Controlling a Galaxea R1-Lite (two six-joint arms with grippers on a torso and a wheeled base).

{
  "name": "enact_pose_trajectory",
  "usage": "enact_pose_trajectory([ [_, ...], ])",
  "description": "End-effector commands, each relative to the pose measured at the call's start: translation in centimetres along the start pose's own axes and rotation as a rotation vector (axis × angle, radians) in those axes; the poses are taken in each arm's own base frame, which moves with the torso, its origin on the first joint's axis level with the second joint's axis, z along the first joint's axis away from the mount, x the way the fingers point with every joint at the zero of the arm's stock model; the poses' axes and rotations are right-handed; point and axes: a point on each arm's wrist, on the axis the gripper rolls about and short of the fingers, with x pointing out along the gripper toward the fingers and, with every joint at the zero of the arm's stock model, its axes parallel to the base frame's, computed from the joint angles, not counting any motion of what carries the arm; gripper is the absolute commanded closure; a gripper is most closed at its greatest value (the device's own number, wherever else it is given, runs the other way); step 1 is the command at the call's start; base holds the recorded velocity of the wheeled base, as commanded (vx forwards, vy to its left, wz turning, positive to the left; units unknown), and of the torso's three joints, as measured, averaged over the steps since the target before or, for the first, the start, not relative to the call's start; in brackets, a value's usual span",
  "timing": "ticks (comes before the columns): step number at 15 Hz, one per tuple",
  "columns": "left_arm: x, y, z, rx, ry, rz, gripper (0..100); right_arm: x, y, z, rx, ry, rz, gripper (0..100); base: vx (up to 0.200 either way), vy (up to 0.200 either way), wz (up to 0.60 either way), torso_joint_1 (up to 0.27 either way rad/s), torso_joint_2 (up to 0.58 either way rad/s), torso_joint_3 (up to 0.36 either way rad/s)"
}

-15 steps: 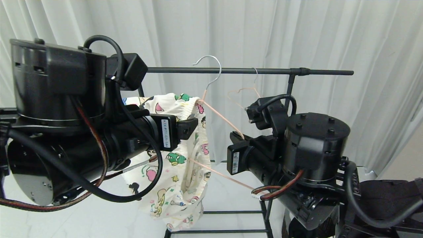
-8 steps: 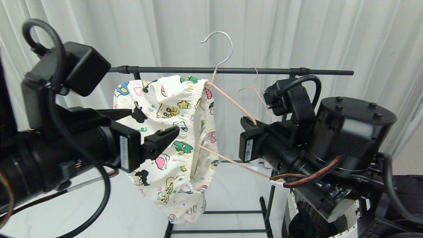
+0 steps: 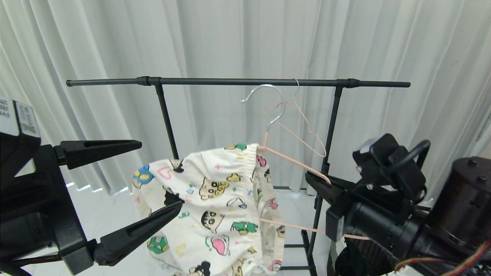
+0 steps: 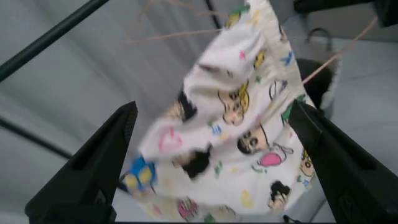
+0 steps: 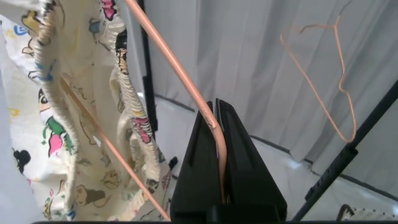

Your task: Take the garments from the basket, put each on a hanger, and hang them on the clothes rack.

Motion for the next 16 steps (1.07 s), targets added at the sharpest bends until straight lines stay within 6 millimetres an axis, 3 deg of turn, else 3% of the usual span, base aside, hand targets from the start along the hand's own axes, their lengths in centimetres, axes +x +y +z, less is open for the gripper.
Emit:
enact_pose_trajectory([
  [1, 0.1, -0.2, -0.1, 0.002, -0.041, -0.110, 0, -3.0, -0.7, -0.7, -0.046, -0.003, 0.050, 100, 0.000, 0.000, 0.00, 0.000, 0.00, 0.000],
  [5, 1.2, -0.8, -1.0, -0.006, -0.025, -0.220, 0, -4.7, -0.9, -1.5, -0.111, 0.002, 0.108, 100, 0.000, 0.000, 0.00, 0.000, 0.00, 0.000],
  [9, 2.6, -2.6, -3.2, -0.023, 0.047, -0.360, 0, -4.9, -0.4, -1.4, -0.188, -0.015, 0.184, 100, 0.000, 0.000, 0.00, 0.000, 0.00, 0.000],
  [16, 4.8, -3.6, -4.3, -0.055, 0.104, -0.494, 0, -5.3, 1.4, -1.2, -0.202, -0.034, 0.268, 100, 0.000, 0.000, 0.00, 0.000, 0.00, 0.000],
])
